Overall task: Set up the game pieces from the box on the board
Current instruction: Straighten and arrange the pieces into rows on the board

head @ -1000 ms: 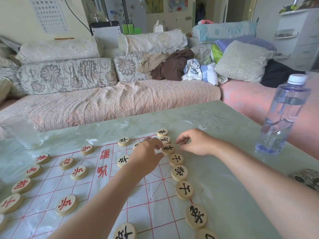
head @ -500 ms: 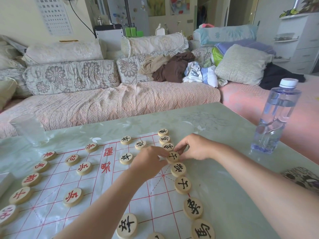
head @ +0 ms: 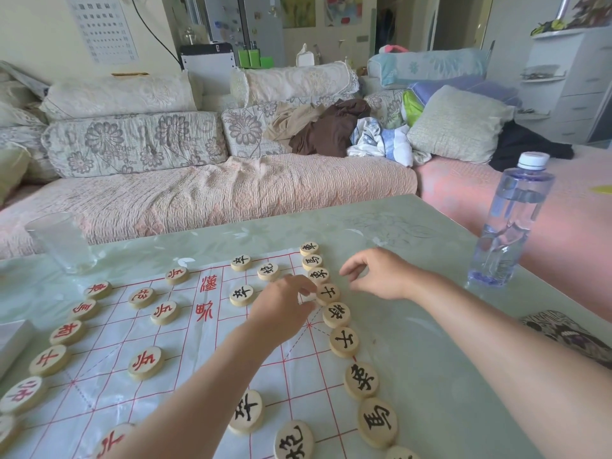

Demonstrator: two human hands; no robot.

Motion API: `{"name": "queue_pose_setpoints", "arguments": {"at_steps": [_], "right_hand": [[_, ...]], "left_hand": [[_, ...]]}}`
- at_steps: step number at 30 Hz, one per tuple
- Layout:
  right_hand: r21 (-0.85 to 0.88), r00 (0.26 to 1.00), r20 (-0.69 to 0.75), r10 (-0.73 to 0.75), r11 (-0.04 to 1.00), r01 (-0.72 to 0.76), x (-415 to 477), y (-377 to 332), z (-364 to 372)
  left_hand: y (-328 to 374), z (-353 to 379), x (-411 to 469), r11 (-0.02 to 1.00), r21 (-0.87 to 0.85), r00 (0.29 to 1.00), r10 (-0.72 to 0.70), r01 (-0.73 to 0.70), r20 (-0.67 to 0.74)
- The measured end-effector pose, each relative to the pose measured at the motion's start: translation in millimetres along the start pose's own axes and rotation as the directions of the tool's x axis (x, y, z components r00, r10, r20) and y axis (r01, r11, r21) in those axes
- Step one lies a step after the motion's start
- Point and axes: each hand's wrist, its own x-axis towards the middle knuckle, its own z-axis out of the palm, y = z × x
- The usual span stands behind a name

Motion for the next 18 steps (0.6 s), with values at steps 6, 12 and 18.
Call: {"name": "queue_pose_setpoints", "arguments": {"at_steps": [6,12,18], "right_hand": [[0.060,0.996,-0.058,0.073,0.996,-0.069,-42,-5,19],[0.055,0.986,-0.114,0.122,0.992,-0.117,-59,-2,44],[0.096,0.988,-0.106,0.112,0.990,-0.102,-53,-2,41]], "left_hand": [[14,-2,-23,0.997,0.014,0.995,-0.077,0.076,0.066],[22,6,-36,0.990,0.082,0.987,-0.126,0.118,0.101],[26,8,-32,0.989,0.062,0.975,-0.143,0.135,0.170]]}}
